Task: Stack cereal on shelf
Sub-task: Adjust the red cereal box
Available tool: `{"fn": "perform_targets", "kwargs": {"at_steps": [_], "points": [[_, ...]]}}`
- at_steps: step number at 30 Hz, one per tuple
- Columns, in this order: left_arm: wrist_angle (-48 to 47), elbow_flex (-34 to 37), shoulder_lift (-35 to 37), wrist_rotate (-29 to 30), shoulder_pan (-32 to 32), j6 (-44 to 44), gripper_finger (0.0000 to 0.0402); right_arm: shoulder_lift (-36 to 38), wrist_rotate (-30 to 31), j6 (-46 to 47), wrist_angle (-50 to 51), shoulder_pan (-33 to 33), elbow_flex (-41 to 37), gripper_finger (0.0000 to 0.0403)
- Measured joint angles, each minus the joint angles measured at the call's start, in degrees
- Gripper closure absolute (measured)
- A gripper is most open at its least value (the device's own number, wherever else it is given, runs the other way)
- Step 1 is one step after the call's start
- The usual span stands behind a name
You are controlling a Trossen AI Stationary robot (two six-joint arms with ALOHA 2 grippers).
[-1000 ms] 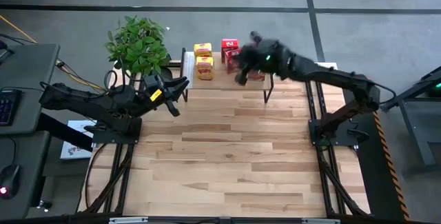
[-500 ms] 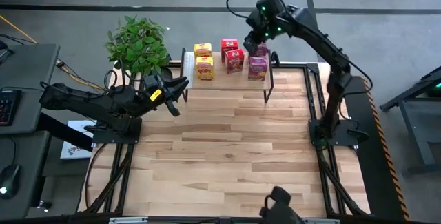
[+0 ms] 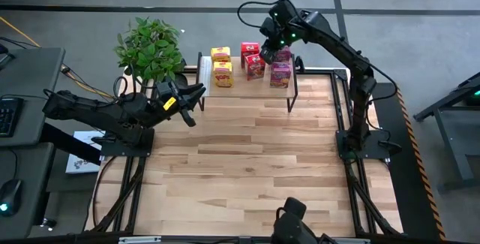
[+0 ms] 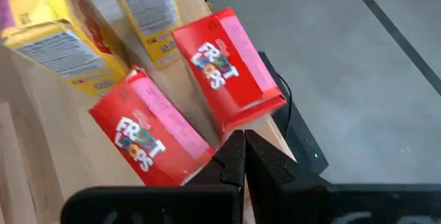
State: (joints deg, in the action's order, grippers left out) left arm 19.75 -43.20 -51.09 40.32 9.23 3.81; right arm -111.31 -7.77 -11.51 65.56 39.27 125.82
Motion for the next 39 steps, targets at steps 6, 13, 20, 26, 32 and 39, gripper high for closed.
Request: {"fn": "perform_targets", "kwargs": {"at_steps": [6, 13, 20, 26, 32, 39], "points": [[0.0, -0.01, -0.02, 0.0, 0.0, 0.0, 0.0332, 0.04, 1.55, 2.44, -0.07, 0.0, -1.85, 0.0403], [-0.02, 0.0, -0.02, 0.0, 0.0, 0.0, 0.0332, 0.02, 0.54, 3.98, -0.22, -0.71, -3.76, 0.0403], [-0.02, -0.01, -0.01, 0.0, 0.0, 0.0, 0.0332, 0.02, 0.64, 5.51, 0.47, -1.57, -3.78, 0.0403], [-0.02, 0.0, -0.02, -0.02, 0.0, -0.02, 0.0332, 0.02, 0.7, 8.1, 1.25, -1.55, -3.79, 0.0403], [-0.02, 0.0, -0.02, 0.0, 0.0, -0.1, 0.0332, 0.04, 0.58, 9.07, 1.66, -1.87, -3.63, 0.0403], [-0.02, -0.02, -0.01, 0.0, 0.0, -1.95, 0.0332, 0.04, 0.54, 9.53, 2.84, -3.03, -3.56, 0.0403]]}}
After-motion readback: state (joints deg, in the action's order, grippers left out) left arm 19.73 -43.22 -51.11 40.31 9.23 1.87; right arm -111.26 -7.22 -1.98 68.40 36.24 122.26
